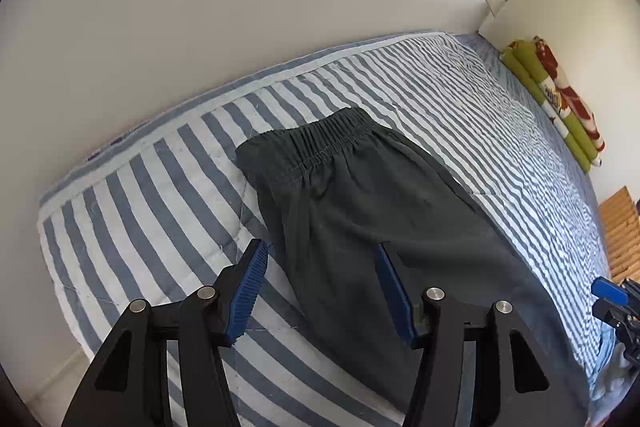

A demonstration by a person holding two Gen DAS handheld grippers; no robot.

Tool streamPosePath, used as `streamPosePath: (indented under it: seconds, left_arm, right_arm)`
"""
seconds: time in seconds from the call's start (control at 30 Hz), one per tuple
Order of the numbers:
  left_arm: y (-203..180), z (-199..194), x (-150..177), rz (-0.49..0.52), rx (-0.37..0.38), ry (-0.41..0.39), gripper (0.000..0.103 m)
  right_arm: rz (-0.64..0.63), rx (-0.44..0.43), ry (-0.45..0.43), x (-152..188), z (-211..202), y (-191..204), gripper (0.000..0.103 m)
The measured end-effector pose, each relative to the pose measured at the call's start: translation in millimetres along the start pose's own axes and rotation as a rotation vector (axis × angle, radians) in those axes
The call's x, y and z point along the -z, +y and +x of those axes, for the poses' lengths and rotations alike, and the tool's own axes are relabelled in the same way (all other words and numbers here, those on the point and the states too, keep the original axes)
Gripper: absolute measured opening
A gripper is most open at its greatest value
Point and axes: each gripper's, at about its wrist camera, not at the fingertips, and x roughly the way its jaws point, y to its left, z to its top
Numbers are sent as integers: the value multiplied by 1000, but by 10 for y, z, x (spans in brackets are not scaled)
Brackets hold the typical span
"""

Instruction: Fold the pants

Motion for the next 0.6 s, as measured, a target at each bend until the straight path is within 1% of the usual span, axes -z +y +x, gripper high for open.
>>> streamPosePath:
  seconds: [0.13, 0.2, 0.27, 0.33, 0.4, 0.43, 0.47, 0.5, 0.53, 0.57, 0.6]
  left_arm:
    - [94, 39, -59, -33, 12, -19, 59]
    - [194, 91, -110, -60, 10, -13, 59]
    - [321, 194, -168, -107, 70, 29, 60]
    - [426, 235, -203, -157, 110, 30, 60]
    - [484, 221, -251, -181, 141, 13, 60]
    - [512, 197, -270, -193, 124, -12, 59]
    - [534, 197, -290, -202, 115, -20, 57]
    - [559, 215, -301, -207, 127, -13, 55]
    - [585, 232, -307, -220, 140, -4, 49]
    - [594, 250, -306, -229, 151, 4, 45]
    - [578, 270, -303, -224, 148, 9, 45]
  right_arm:
    - [2, 1, -14, -454, 381, 264, 25]
    - [-23, 14, 7, -677, 592, 358, 25]
    - [-16, 14, 37, -893, 840, 392, 25]
    - [13, -11, 74, -1098, 1094, 362, 25]
    - [37, -74, 124, -1292, 1405, 352, 26]
    - [43, -71, 133, -1360, 1527, 377, 26]
    - [38, -68, 130, -1423, 1632, 418, 26]
    - [27, -77, 127, -1464, 1718, 483, 26]
    - [15, -86, 130, -1492, 1791, 538, 26]
    - [-2, -91, 135, -1530, 1878, 613, 26]
    - [-25, -87, 142, -1556, 1961, 691, 26]
